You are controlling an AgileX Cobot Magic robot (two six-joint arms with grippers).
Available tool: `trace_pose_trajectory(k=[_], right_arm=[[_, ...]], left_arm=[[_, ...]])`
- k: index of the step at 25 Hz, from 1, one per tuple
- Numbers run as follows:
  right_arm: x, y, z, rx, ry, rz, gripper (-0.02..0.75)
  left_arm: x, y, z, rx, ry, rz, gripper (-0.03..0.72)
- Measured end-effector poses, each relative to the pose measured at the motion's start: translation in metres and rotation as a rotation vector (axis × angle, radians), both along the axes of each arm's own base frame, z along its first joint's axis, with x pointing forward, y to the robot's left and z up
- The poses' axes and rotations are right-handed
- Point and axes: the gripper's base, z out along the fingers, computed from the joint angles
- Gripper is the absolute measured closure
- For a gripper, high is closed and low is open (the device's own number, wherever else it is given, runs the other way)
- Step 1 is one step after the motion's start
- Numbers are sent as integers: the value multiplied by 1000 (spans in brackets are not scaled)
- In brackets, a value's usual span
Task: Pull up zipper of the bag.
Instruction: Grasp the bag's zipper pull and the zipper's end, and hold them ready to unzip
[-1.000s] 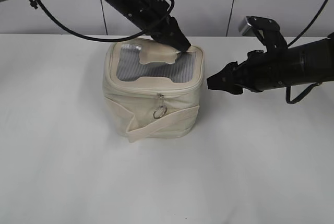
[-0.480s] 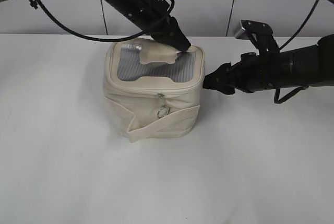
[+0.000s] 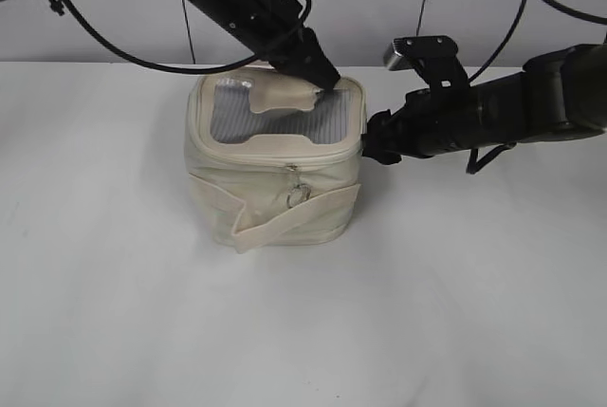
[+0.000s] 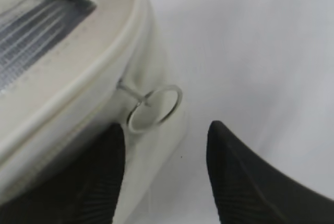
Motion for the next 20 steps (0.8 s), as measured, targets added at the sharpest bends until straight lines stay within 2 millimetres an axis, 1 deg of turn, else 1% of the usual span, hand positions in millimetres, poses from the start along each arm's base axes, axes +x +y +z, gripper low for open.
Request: trace_pose_trajectory(k=[4,6,8,9,10,11,12,15,18,20], right_arm=[[19,6,-5,-2,-27,12,336],[25,9,-7,-7,-40,23,371],[30,11,-5,-10,-62,43,477],[32,13,-4,-12,-71,56,570],[32,14,-4,-13,-74,63,640],[32,14,-4,-16,-75,70,691],[31,14,-4,-16,-75,73,720],[23,10,-3,-19,-61,65,729],[4,3,2,-17,-35,62,729],[-9,-1,10,-12,-32,64,729]], left_arm=[[3,4,0,4,-6,9,642],[4,5,0,8,-11,12,642],[5,6,0,8,-15,18,643],[5,6,0,10,-17,18,643],[5,6,0,9,-17,18,643],[5,6,0,10,-19,16,643],[5,6,0,10,-18,15,645],[4,6,0,6,-14,13,646],[4,5,0,2,-15,16,646],[5,5,0,4,-15,20,646]])
